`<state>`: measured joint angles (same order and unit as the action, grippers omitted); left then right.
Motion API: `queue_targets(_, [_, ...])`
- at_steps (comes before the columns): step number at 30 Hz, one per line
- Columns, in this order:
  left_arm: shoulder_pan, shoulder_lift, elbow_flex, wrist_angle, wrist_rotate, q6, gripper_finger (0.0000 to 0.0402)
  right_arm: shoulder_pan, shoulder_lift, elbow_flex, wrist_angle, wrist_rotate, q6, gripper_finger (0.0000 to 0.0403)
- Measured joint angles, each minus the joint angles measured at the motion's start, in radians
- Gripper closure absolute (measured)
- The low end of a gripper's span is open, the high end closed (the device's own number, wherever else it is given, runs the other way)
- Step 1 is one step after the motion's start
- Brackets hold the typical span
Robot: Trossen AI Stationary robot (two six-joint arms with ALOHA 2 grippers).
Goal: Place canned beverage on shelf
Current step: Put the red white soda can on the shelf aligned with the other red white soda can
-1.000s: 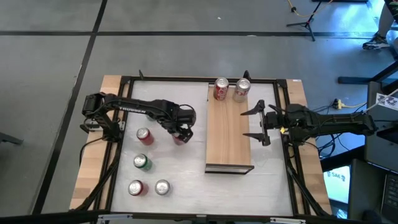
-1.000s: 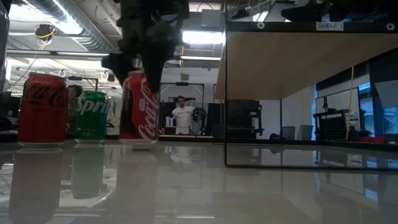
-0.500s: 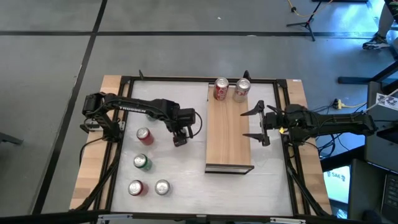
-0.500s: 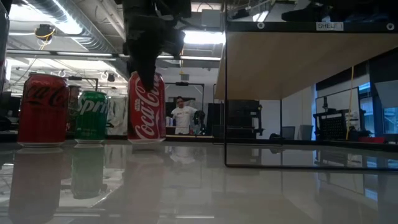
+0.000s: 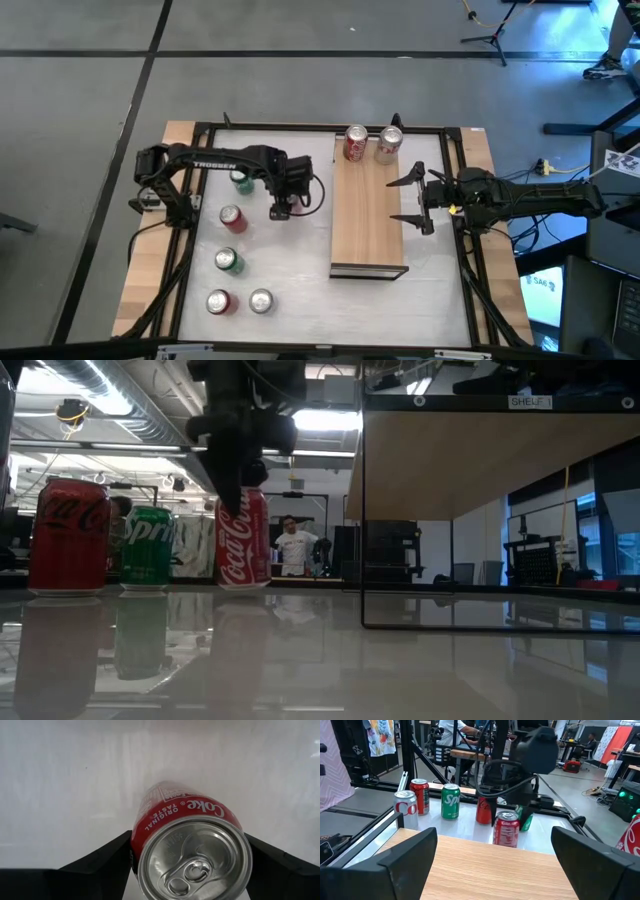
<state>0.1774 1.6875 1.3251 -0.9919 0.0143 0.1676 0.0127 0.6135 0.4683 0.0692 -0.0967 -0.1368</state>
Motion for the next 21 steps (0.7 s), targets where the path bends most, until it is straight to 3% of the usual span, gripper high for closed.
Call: queue_targets(21, [-0.011,0.011,-0.021,0.009,0.011,0.026,0.0113,0.0,0.0,0.0,0.001,-0.001,0.0,0.0017])
